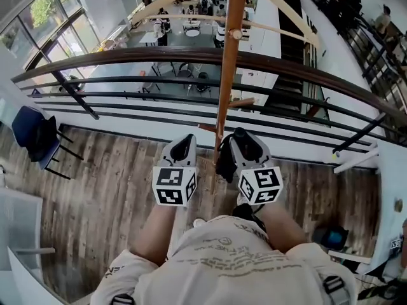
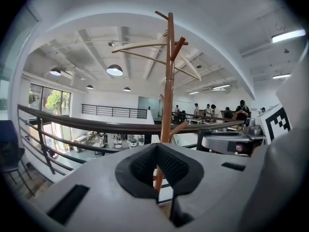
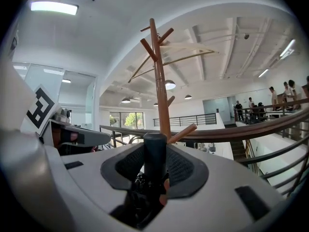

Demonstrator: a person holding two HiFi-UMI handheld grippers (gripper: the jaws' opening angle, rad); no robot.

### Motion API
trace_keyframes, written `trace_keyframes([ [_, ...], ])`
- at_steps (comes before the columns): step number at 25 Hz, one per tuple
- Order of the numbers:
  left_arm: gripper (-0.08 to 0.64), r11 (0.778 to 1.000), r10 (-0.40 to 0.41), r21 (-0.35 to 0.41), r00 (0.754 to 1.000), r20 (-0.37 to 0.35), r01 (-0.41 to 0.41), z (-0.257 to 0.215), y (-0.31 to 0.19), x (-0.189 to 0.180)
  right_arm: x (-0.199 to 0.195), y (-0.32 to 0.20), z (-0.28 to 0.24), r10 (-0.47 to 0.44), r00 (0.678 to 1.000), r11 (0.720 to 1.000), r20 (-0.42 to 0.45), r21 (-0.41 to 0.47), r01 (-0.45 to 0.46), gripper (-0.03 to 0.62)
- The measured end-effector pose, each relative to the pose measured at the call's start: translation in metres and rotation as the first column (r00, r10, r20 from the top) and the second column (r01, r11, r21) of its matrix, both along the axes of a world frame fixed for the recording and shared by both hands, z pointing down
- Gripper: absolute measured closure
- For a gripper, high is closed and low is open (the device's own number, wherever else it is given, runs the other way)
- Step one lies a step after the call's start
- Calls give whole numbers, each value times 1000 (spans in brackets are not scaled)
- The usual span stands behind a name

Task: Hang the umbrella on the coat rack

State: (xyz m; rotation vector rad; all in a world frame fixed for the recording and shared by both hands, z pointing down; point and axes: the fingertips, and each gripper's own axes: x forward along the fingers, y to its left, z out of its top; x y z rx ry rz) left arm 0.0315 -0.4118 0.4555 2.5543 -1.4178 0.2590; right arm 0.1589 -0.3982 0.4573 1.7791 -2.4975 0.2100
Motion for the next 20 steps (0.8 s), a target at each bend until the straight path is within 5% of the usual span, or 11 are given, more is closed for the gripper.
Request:
trace_keyframes([
  [8,555,994,-104,-25,995,6,104,6,-1,-1,8,-26,19,-72,997,996,-5,-44,72,457],
  [20,555,994,-100,-42,993,62,102,21,-4,6,25,-43,44,-35,999,993,40,-114,39,456],
])
